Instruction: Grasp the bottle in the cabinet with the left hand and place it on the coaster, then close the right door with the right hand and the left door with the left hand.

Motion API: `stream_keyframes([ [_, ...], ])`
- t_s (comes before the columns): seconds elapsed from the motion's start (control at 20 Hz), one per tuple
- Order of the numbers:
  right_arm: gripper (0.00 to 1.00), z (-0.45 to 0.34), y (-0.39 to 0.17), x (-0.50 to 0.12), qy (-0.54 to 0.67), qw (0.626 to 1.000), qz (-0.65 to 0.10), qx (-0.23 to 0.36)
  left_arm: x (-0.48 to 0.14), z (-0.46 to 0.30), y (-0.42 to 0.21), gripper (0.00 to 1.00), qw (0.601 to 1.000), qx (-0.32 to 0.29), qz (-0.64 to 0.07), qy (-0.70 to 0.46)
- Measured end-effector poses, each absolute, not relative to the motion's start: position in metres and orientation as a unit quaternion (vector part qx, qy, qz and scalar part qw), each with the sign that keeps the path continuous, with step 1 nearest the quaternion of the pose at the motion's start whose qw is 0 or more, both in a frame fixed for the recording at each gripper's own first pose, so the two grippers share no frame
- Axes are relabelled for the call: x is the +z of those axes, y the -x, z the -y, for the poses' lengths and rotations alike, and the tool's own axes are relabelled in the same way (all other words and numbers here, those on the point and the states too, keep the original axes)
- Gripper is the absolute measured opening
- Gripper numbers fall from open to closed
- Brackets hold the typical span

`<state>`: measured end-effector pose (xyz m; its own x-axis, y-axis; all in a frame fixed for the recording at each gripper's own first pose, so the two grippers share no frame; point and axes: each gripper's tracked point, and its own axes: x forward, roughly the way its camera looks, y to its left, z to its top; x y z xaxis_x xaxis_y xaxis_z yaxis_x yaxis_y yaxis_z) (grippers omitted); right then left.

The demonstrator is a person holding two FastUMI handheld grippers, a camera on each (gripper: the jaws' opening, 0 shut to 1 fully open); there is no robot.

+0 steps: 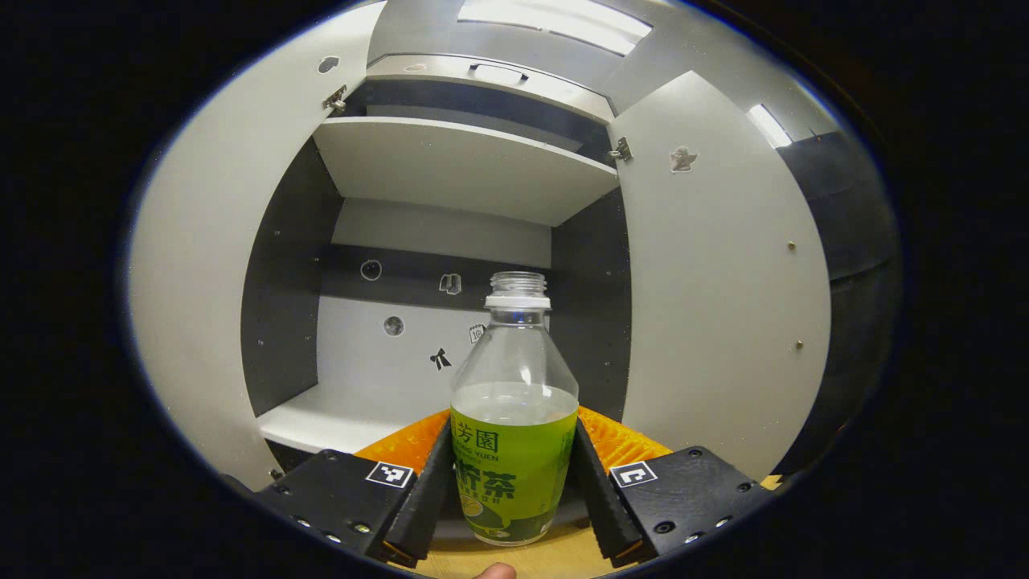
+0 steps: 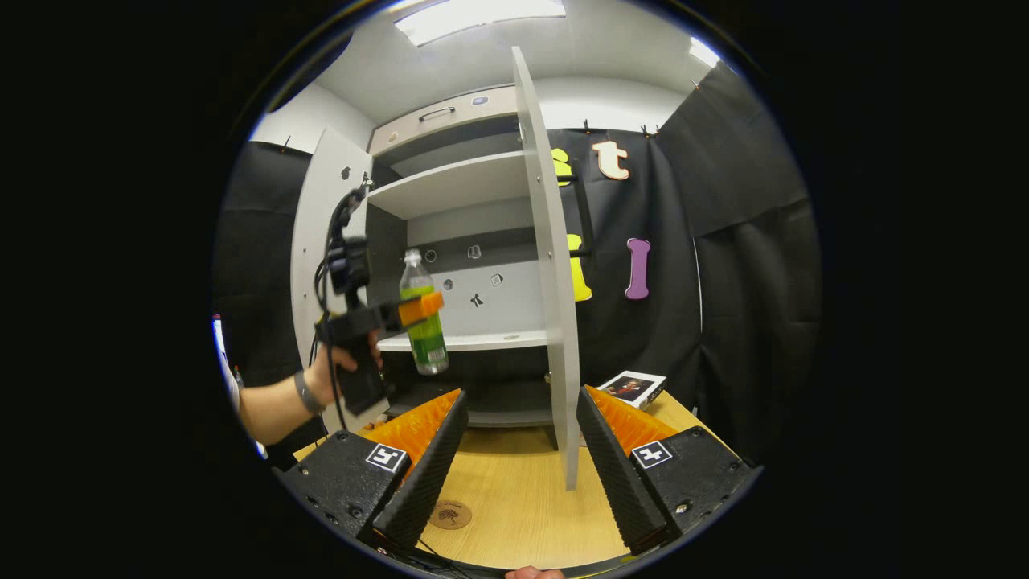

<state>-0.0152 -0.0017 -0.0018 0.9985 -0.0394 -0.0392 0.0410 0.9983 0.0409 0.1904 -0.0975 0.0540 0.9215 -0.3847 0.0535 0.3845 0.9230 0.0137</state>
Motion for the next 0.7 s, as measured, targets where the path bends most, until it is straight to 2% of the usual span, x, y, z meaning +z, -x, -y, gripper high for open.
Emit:
stream_keyframes([
  [0.05, 0.84, -0.001, 0.017, 0.003, -0.025, 0.999, -0.017, -0.013, 0.043, 0.095, -0.176, 0.74, 0.981, -0.193, 0.032, 0.0],
  [0.35, 0.84, 0.014, 0.029, 0.025, -0.016, 1.0, -0.001, -0.024, -0.068, 0.087, -0.105, 0.74, 0.987, -0.159, -0.008, -0.003],
  [0.45, 0.84, 0.018, 0.029, 0.022, -0.016, 0.999, -0.015, -0.029, -0.106, 0.084, -0.091, 0.74, 0.99, -0.137, -0.033, 0.007],
  [0.65, 0.84, 0.017, 0.035, 0.028, -0.03, 0.999, -0.029, -0.02, -0.151, 0.067, -0.081, 0.74, 0.996, -0.076, -0.039, 0.014],
  [0.7, 0.84, 0.021, 0.035, 0.029, -0.027, 0.999, -0.032, -0.023, -0.161, 0.064, -0.081, 0.78, 0.997, -0.066, -0.043, 0.013],
])
